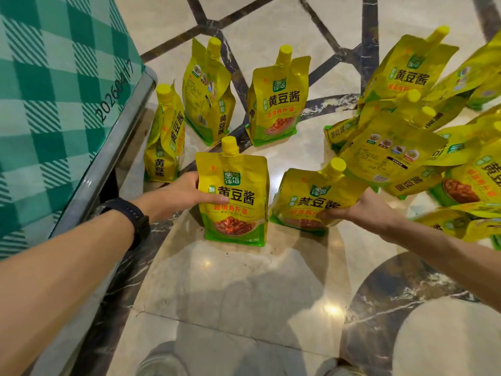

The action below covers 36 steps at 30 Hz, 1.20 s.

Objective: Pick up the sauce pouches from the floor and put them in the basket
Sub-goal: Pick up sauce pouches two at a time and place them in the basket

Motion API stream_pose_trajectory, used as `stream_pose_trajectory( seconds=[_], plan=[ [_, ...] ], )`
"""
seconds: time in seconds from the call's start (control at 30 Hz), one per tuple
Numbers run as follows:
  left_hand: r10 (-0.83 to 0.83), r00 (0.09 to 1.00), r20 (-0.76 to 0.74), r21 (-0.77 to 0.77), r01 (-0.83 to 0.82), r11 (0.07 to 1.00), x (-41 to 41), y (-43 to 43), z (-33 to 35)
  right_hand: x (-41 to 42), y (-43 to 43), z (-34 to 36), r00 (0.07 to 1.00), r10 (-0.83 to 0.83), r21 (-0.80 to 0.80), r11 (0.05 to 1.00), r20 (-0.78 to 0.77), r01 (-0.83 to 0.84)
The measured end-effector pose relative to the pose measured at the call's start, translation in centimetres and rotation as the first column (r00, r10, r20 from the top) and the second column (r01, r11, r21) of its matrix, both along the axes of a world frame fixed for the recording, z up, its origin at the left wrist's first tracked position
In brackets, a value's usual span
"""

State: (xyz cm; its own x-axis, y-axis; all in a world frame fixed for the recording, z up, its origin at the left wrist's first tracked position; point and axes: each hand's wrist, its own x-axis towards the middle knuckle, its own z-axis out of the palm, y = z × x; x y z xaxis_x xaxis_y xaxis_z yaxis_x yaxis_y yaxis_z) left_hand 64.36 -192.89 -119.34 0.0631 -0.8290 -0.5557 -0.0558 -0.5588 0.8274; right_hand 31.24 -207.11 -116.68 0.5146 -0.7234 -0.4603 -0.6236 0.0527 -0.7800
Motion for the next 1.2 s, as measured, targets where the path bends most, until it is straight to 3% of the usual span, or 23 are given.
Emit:
stream_pose_trajectory(
  seconds=[0.17,0.3,0.43,0.53,0.67,0.8,0.9,1.2],
  plan=[
    [0.003,1.000,0.010,-0.013,-0.003,1.000,-0.5,-0.8,0.1,1.5,-1.7,1.8,0.993,0.116,0.053,0.992,0.034,-0.117],
    [0.023,0.998,-0.052,0.050,-0.021,0.999,-0.2,-0.6,-0.3,1.1,-3.7,2.6,0.989,0.145,0.215,0.966,0.018,-0.146],
    [0.199,0.980,-0.016,0.157,-0.194,0.968,-0.9,-0.4,-2.4,-1.0,-2.0,-2.1,0.997,-0.075,0.376,0.923,-0.031,0.081],
    [0.257,0.965,0.047,0.139,-0.261,0.955,-2.0,-0.4,-3.4,-1.9,-0.1,-5.1,0.966,-0.259,0.458,0.857,-0.013,0.236],
    [0.303,0.942,0.143,0.049,-0.313,0.949,-2.9,-0.3,-4.1,-1.6,0.3,-5.9,0.940,-0.342,0.527,0.800,0.011,0.285],
    [0.293,0.954,0.061,0.002,-0.294,0.956,-5.5,-0.8,-4.5,0.2,1.6,-5.5,0.906,-0.423,0.670,0.682,0.034,0.293],
    [0.281,0.959,0.030,-0.033,-0.280,0.960,-6.3,-1.1,-4.9,0.7,2.0,-5.5,0.899,-0.429,0.679,0.687,0.093,0.258],
    [0.271,0.948,0.168,-0.042,-0.268,0.963,-6.1,-0.2,-6.4,0.7,1.6,-6.2,0.911,-0.394,0.628,0.741,0.120,0.238]
  ],
)
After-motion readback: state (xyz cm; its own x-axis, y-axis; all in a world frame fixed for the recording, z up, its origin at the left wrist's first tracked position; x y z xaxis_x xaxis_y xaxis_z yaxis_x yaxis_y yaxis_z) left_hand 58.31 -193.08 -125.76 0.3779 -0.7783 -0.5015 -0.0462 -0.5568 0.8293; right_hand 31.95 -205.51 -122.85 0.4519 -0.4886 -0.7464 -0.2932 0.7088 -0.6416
